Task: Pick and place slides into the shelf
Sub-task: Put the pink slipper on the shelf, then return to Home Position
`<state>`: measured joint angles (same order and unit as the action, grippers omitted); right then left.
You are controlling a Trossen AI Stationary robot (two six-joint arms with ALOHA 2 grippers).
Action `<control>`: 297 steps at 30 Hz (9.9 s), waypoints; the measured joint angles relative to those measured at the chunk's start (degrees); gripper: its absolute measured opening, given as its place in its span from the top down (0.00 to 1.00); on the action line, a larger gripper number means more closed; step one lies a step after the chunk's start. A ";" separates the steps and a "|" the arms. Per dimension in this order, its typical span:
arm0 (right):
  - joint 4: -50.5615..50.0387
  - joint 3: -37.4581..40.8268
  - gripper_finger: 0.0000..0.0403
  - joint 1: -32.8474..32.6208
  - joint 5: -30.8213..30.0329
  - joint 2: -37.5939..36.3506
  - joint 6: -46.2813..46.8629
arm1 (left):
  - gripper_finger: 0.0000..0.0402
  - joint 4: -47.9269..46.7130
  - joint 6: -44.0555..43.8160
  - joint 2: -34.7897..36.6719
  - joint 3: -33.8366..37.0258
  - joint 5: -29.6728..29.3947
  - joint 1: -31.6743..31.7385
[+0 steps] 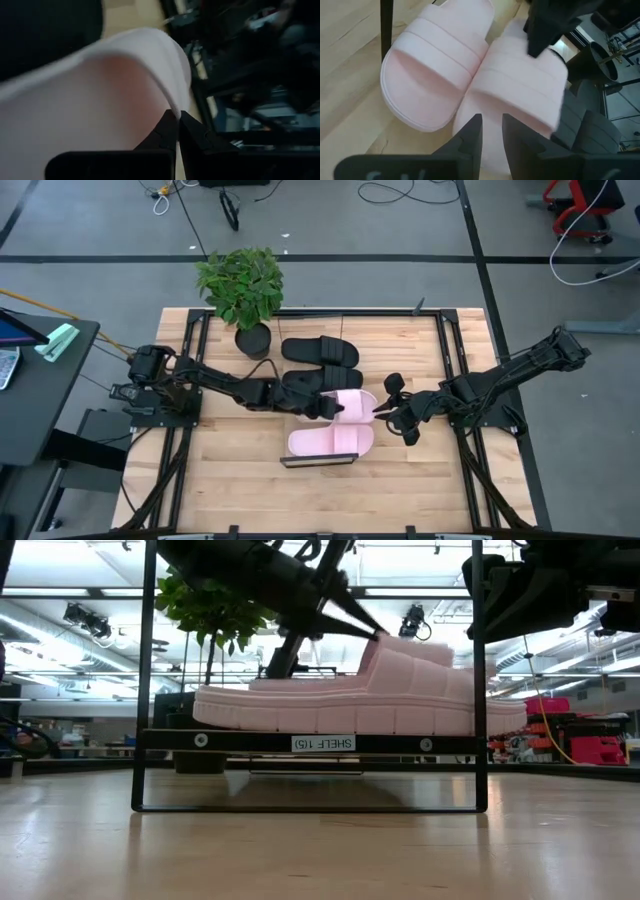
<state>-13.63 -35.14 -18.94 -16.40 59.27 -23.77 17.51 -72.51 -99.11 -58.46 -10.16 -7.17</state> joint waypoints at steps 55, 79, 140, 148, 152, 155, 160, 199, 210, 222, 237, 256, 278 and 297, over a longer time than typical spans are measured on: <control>-0.05 0.00 0.80 0.00 0.00 2.32 -0.17 | 0.94 -1.50 -4.02 -5.05 -0.15 -1.52 0.17; -0.26 0.00 0.80 -0.02 0.00 2.29 -0.04 | 0.96 -2.44 -1.97 -8.76 -0.26 -1.10 0.63; -1.77 0.00 0.80 -0.02 0.02 2.27 1.43 | 0.98 -28.43 3.76 8.85 -0.03 -8.07 -2.87; -1.73 0.00 0.80 -0.02 0.02 2.27 1.68 | 0.98 -30.85 0.59 9.44 -0.09 -9.10 -4.34; -1.75 0.00 0.80 -0.02 0.02 2.29 1.69 | 0.98 -31.94 -0.50 10.52 -0.09 -9.08 -4.99; -1.64 0.00 0.80 -0.02 0.02 2.29 1.70 | 0.96 -33.94 -1.60 11.62 -0.07 -9.37 -4.97; -1.49 0.00 0.80 -0.02 0.02 2.29 1.66 | 0.98 -33.29 -1.81 11.89 -0.06 -9.57 -4.93; -0.87 0.00 0.80 0.00 0.03 2.29 1.21 | 0.93 -26.19 -1.72 7.17 -0.09 -9.49 -4.92; -0.66 0.00 0.80 0.00 0.87 2.29 1.27 | 0.85 -27.16 -0.42 6.71 -0.07 -10.68 -4.90; -0.46 0.00 0.80 0.00 0.87 2.29 1.22 | 0.69 -27.48 -0.44 3.39 -0.11 -8.50 -4.02; -0.13 0.00 0.80 0.00 0.96 2.29 1.27 | 0.61 -24.92 2.12 -1.85 -0.37 -2.59 -2.70; -0.25 0.00 0.80 0.02 1.11 2.29 0.85 | 0.61 -21.05 6.36 2.91 0.07 -0.81 -2.57; -0.27 0.00 0.80 0.02 1.11 2.29 1.14 | 0.60 -31.48 4.60 5.62 -0.09 1.24 -1.73; -1.09 0.00 0.80 0.02 1.09 2.32 2.19 | 0.67 -40.69 12.68 17.91 -0.04 -15.28 -6.19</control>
<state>-14.72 -35.14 -18.92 -15.31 61.58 -21.58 -23.19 -59.83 -81.20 -58.50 -25.44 -13.36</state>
